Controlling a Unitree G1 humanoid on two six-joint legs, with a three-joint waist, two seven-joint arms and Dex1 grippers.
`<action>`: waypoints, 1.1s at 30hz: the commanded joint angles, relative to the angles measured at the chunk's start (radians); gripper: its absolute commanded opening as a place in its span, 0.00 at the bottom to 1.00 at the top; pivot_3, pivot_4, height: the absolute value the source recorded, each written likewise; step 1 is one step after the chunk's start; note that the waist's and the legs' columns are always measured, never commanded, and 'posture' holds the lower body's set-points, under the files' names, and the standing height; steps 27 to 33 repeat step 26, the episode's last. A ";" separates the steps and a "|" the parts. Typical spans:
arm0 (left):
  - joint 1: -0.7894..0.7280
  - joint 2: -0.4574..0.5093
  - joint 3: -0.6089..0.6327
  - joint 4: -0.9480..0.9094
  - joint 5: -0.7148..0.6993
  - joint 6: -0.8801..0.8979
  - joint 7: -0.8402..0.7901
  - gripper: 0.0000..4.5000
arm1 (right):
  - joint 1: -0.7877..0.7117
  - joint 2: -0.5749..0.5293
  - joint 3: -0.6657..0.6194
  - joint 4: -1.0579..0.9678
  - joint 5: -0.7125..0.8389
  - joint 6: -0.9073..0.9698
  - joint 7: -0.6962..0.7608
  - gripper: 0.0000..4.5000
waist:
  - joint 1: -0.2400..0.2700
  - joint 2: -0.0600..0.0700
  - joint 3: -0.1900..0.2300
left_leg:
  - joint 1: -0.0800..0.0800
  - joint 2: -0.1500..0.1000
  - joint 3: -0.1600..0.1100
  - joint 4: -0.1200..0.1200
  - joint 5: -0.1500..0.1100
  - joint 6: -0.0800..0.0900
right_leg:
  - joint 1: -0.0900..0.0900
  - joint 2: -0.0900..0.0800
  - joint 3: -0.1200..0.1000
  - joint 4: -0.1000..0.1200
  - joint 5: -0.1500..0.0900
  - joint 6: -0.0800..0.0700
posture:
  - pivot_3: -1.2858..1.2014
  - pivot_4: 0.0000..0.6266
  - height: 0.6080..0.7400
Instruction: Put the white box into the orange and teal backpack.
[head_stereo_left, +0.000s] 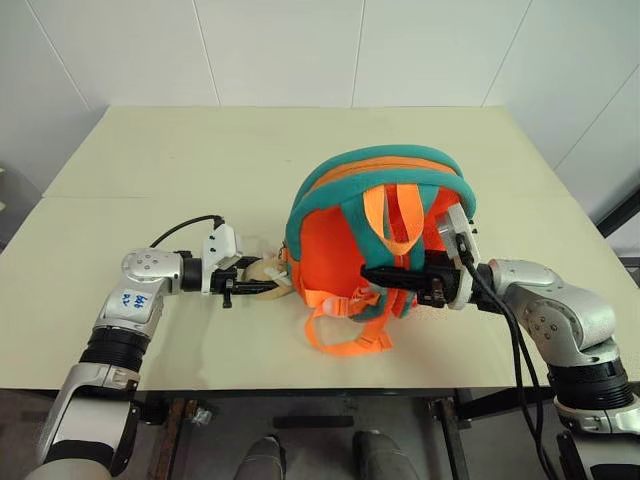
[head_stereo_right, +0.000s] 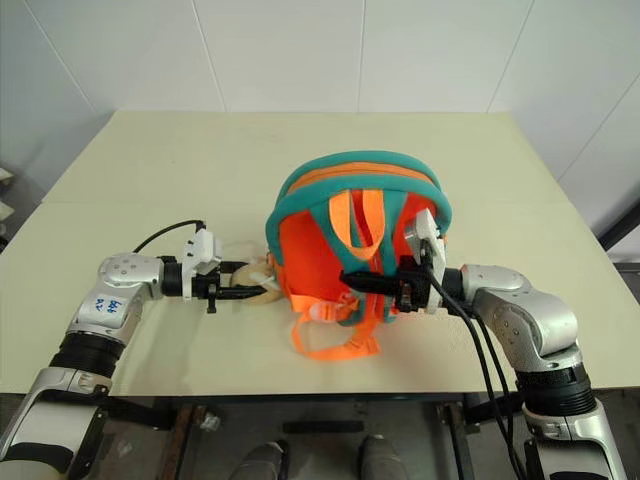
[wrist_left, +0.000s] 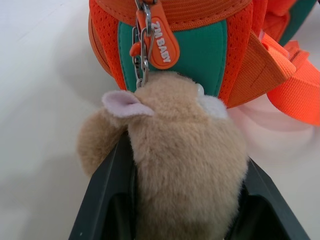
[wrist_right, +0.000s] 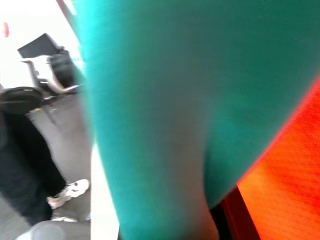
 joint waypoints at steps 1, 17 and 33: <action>0.054 0.013 0.042 -0.070 -0.037 0.063 -0.001 0.34 | 0.033 -0.015 -0.054 -0.005 -0.034 -0.058 -0.021 0.07 | 0.000 0.000 0.000 | 0.000 0.000 0.000 0.000 0.000 0.000 | 0.000 0.000 0.000 0.000 0.000 0.000 | 0.52 0.24 1.00; 0.257 0.154 0.267 -0.436 -0.222 0.339 0.041 1.00 | 0.299 -0.308 -0.366 -0.024 -0.028 -0.125 0.106 0.99 | 0.000 0.000 0.000 | 0.000 0.000 0.000 0.000 -0.001 0.001 | 0.002 -0.001 0.000 -0.003 0.000 0.000 | 0.52 0.24 1.00; 0.311 0.168 0.306 -0.563 -0.254 0.382 0.077 1.00 | 0.163 -0.303 -0.255 0.229 -0.186 -0.314 0.170 0.99 | -0.007 0.000 0.000 | 0.002 0.000 0.002 0.000 -0.001 0.001 | 0.004 -0.001 0.001 -0.006 -0.001 -0.003 | 0.52 0.24 1.00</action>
